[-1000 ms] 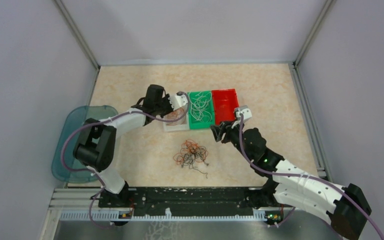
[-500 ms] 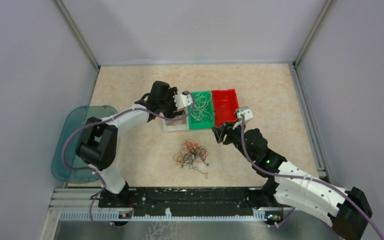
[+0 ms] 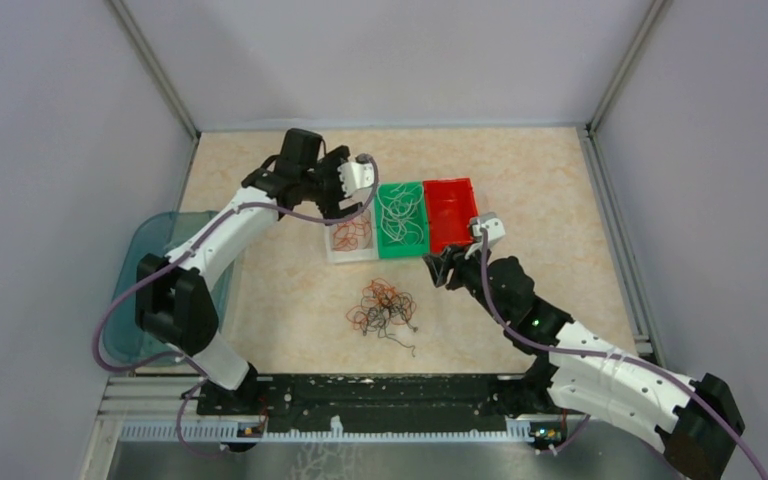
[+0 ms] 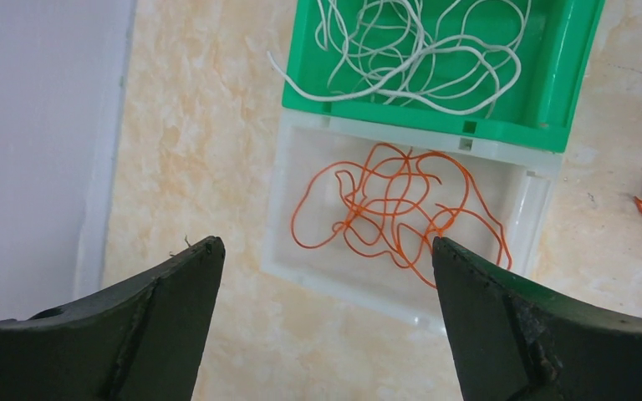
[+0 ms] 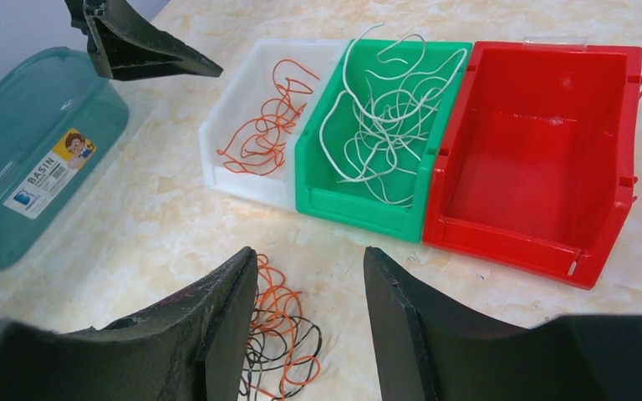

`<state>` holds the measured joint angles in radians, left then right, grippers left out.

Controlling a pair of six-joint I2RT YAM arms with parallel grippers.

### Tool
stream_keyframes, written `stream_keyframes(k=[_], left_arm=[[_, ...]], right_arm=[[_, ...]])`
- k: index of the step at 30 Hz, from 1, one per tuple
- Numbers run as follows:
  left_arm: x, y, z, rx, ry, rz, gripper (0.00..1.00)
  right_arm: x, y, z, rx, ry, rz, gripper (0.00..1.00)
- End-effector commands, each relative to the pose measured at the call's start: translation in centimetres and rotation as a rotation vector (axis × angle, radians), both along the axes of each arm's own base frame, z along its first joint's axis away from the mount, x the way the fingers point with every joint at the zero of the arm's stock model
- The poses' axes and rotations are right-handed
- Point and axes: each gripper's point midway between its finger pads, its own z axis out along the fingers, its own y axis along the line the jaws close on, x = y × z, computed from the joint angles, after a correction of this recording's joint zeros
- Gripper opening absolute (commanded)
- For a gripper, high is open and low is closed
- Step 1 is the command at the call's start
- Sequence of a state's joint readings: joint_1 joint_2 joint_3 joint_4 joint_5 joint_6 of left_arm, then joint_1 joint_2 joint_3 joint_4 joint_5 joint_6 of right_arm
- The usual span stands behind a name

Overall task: Untangle the cables
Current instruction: Place the cable in the bin, then adjust the bin at the center of the board.

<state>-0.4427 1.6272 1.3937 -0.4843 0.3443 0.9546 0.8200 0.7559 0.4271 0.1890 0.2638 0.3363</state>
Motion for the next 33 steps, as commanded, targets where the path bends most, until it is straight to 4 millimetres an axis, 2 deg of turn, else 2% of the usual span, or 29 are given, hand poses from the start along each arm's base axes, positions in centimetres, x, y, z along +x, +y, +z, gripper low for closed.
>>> stream_keyframes(k=[1,4,7,10,15,20,24,26,28,30,33], left_arm=[[-1.3,1.8,-2.7,-0.037,0.161,0.118,0.98],[-1.7,3.0,-5.4,-0.06,0.231,0.238,0.93],[-1.2,4.0,-6.9,-0.107,0.216,0.34,0.9],[-0.4,4.6,-7.7,-0.128,0.186,0.408,0.87],[1.1,6.6,-9.6,-0.057,0.096,0.477,0.83],[3.2,7.8,-10.1,-0.016,-0.008,0.506,0.83],[5.1,8.3,-9.4,-0.044,-0.021,0.543,0.83],[5.0,7.8,-8.6,-0.068,0.001,0.535,0.85],[4.4,7.0,-7.0,-0.105,0.007,0.495,0.89],[3.5,6.1,-4.7,-0.16,0.004,0.449,0.98],[1.9,5.3,-0.4,-0.22,-0.01,0.387,1.0]], right_arm=[[0.5,0.4,3.6,0.064,-0.054,0.003,0.51],[0.4,0.5,3.2,0.054,-0.045,0.009,0.51],[0.3,0.8,2.5,0.044,-0.024,0.021,0.51],[0.2,1.0,2.1,0.047,-0.009,0.03,0.51],[0.0,1.4,1.6,0.06,0.015,0.047,0.51],[-0.3,2.2,0.5,0.066,0.045,0.082,0.5],[-0.8,3.0,-0.5,0.074,0.076,0.126,0.5],[-1.2,3.4,-1.0,0.072,0.09,0.152,0.51],[-1.4,3.8,-1.5,0.066,0.11,0.174,0.52],[-1.6,4.4,-2.1,0.062,0.13,0.201,0.53],[-2.0,5.7,-3.0,0.065,0.16,0.261,0.55]])
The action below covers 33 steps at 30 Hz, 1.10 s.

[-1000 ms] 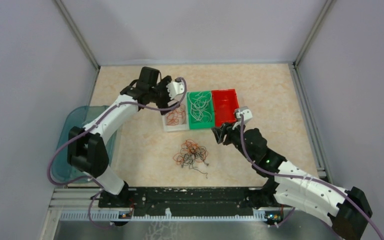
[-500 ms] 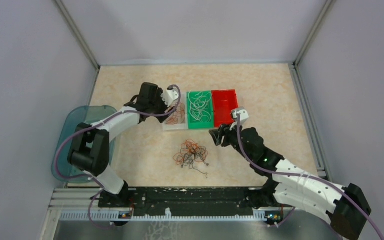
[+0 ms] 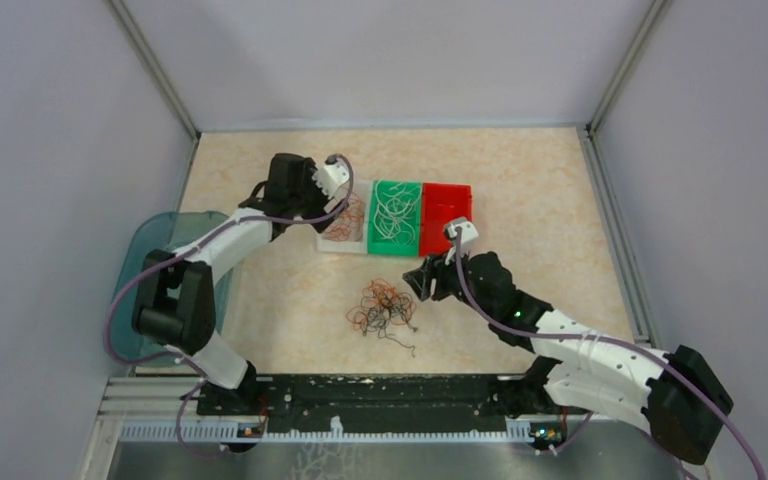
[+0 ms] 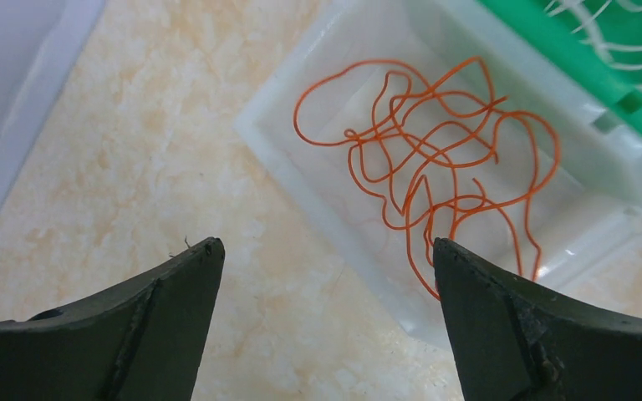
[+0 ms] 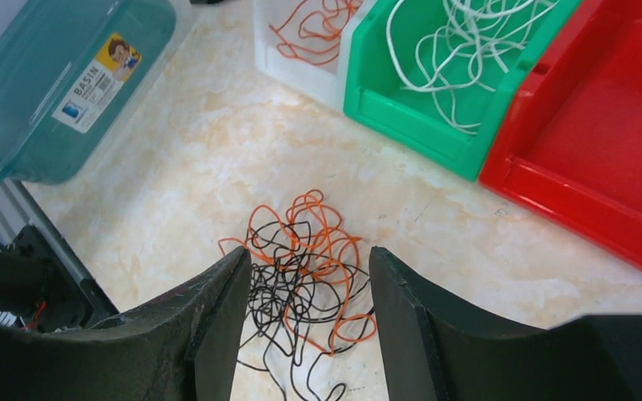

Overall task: Untangle the cables
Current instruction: Adjust the bin at the center of the board, then untie the cable.

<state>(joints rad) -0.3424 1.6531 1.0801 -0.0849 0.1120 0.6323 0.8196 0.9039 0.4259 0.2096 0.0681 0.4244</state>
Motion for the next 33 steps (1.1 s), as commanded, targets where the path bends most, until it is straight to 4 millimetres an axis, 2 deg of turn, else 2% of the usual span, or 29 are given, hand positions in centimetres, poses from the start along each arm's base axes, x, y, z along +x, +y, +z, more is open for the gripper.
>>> stream_keyframes(k=[1,3,5,8,9,11,13,16,18,21,28,33], left_arm=[[-1.5,-2.1,9.0,-0.132,-0.103,-0.1,1.0],[-2.8,-2.6,11.6,-0.171,-0.11,-0.14,1.0],[-5.1,-3.3,12.7,-0.22,-0.041,-0.185,1.0],[-10.2,-4.9,12.3,-0.3,0.097,-0.331,1.0],[-12.2,-5.5,11.7,-0.311,0.141,-0.407,1.0],[-15.8,-6.1,9.1,-0.297,0.217,-0.515,1.0],[-19.1,-6.1,5.2,-0.253,0.31,-0.582,1.0],[-22.2,-6.2,1.4,-0.213,0.409,-0.636,0.97],[-23.4,-6.5,-0.2,-0.19,0.449,-0.659,0.96],[-23.8,-7.0,-1.7,-0.187,0.481,-0.669,0.93],[-23.3,-7.6,-4.3,-0.174,0.465,-0.701,0.92],[-23.0,-8.0,-5.5,-0.168,0.473,-0.707,0.88]], right_arm=[[-0.4,2.6,0.6,0.068,0.009,0.102,0.56],[-0.7,4.0,0.1,0.061,0.021,0.151,0.58],[-1.3,5.4,-0.8,0.036,0.033,0.198,0.6],[-2.4,7.1,-2.3,0.011,0.046,0.251,0.59],[-2.6,7.3,-2.8,0.006,0.055,0.252,0.59],[-2.9,7.2,-4.1,0.003,0.078,0.243,0.57],[-3.1,6.9,-4.8,0.006,0.089,0.223,0.56],[-3.1,6.0,-5.2,0.0,0.088,0.186,0.54],[-3.0,5.3,-5.3,-0.004,0.082,0.157,0.54],[-3.0,4.4,-5.3,0.0,0.079,0.127,0.53],[-3.5,3.2,-5.7,0.029,0.098,0.089,0.5],[-3.4,2.5,-5.0,0.058,0.08,0.059,0.47]])
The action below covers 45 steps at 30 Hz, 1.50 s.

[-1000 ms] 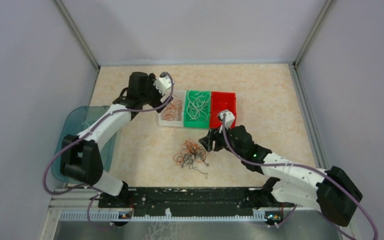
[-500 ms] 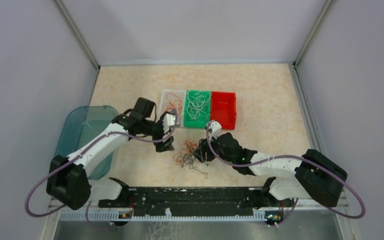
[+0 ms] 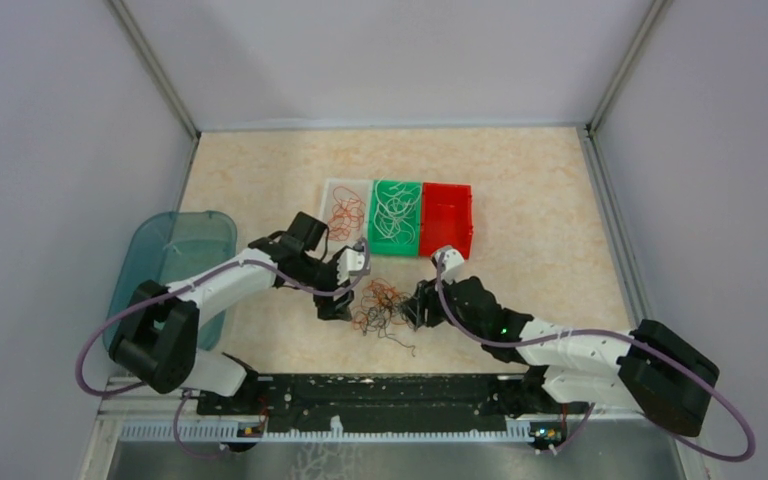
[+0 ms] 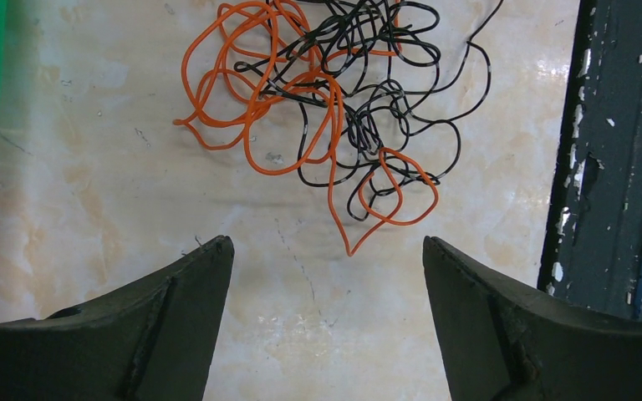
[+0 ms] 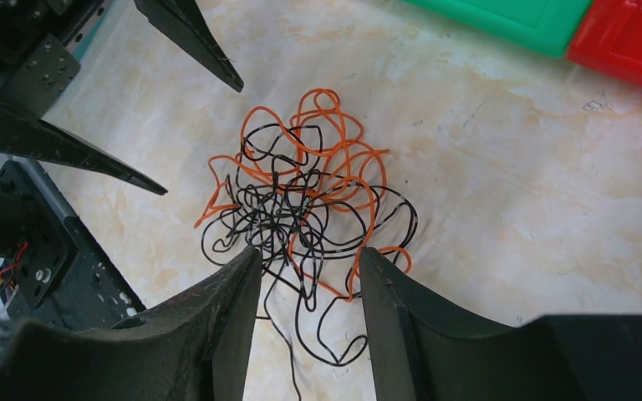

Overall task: Untangle the cables
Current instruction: Untie the cable.

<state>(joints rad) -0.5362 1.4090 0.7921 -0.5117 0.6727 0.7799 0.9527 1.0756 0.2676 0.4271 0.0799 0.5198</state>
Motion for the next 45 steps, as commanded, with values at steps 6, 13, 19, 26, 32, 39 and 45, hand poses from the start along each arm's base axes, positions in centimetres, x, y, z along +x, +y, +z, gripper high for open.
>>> stream_keyframes(k=[6,13,19,26,32,39,45], left_arm=[[0.6,-1.3,-1.5,-0.02,-0.037,-0.037,0.86],[-0.1,-1.4,-3.0,0.013,-0.019,-0.032,0.75],[0.2,-0.7,-3.1,0.055,-0.069,-0.037,0.58],[0.8,-0.5,-2.5,0.059,-0.109,-0.029,0.31],[0.9,-0.7,-1.3,0.056,-0.114,-0.035,0.0],[3.0,-0.9,5.8,0.028,-0.267,-0.008,0.0],[3.7,-1.6,14.4,-0.069,-0.398,-0.011,0.0]], right_arm=[[0.7,-0.2,3.6,0.109,-0.068,-0.054,0.47],[1.0,-0.6,5.1,0.124,-0.097,-0.078,0.44],[1.2,-0.9,6.2,0.134,-0.123,-0.091,0.44],[1.2,-0.7,6.7,0.145,-0.135,-0.084,0.43],[1.2,-0.7,7.1,0.146,-0.145,-0.079,0.42],[1.8,-0.3,9.1,0.147,-0.199,-0.069,0.51],[1.8,1.8,13.4,0.183,-0.344,0.038,0.65]])
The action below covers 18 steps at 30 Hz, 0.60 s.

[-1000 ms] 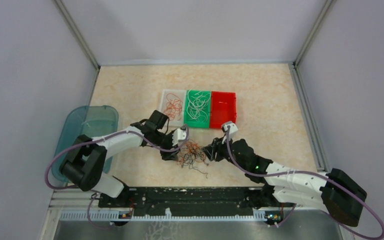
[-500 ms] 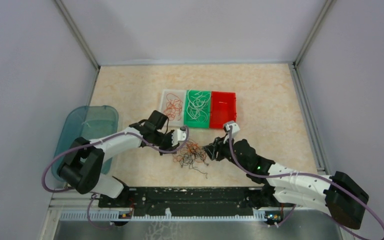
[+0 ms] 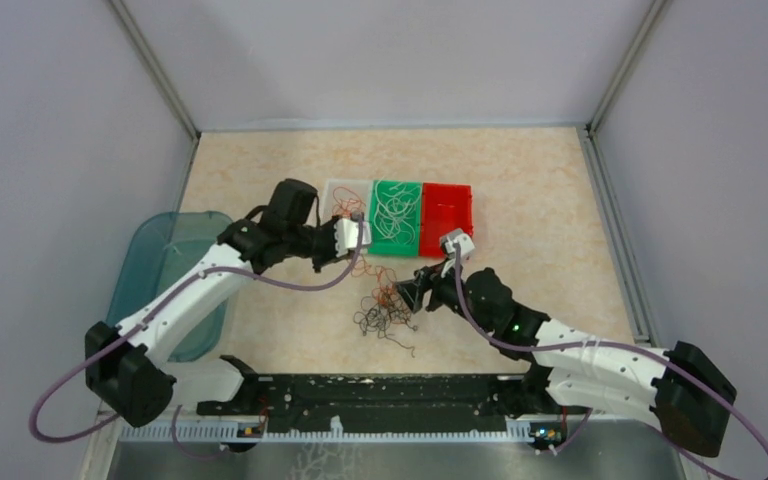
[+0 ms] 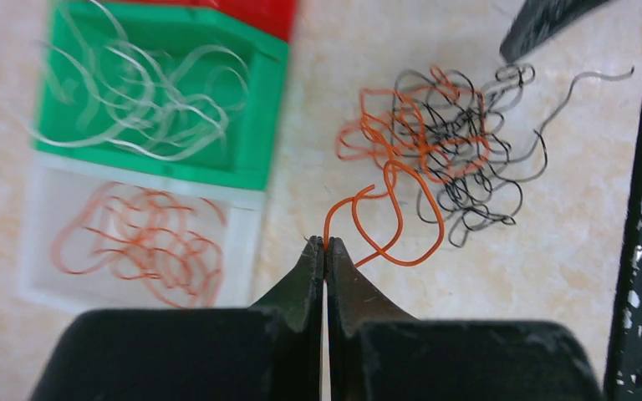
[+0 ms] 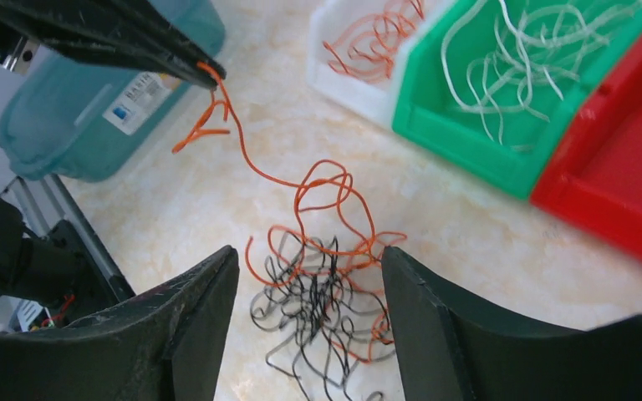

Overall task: Untangle the cables
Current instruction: Untie the cable.

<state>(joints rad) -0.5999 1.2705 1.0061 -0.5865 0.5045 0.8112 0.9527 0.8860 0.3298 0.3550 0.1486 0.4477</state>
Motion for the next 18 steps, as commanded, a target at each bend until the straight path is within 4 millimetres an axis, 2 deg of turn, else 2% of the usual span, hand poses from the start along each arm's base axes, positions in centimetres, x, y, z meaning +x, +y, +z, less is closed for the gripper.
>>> stream_keyframes(k=[1,6,9,12,18], left_arm=[[-0.5,-0.2,6.2,-0.065,-0.096,-0.033,0.0],[-0.5,-1.4,13.1,-0.202,-0.244,-0.087,0.0],[-0.5,-2.0,16.1,-0.264,-0.282,-0.101,0.0],[-1.4,-2.6,18.5,-0.321,-0.303,-0.147,0.0],[-4.5,-2.9,23.1,-0.435,-0.423,-0.301,0.0]], right_arm=[[0.4,2.7,7.2,0.087,-0.207,0.104,0.66],[0.7,4.4,11.3,0.096,-0.345,0.167,0.71],[1.0,5.1,13.3,0.1,-0.405,0.184,0.72],[1.7,5.6,14.3,0.084,-0.435,0.173,0.72],[2.6,6.3,15.3,0.094,-0.467,0.155,0.71]])
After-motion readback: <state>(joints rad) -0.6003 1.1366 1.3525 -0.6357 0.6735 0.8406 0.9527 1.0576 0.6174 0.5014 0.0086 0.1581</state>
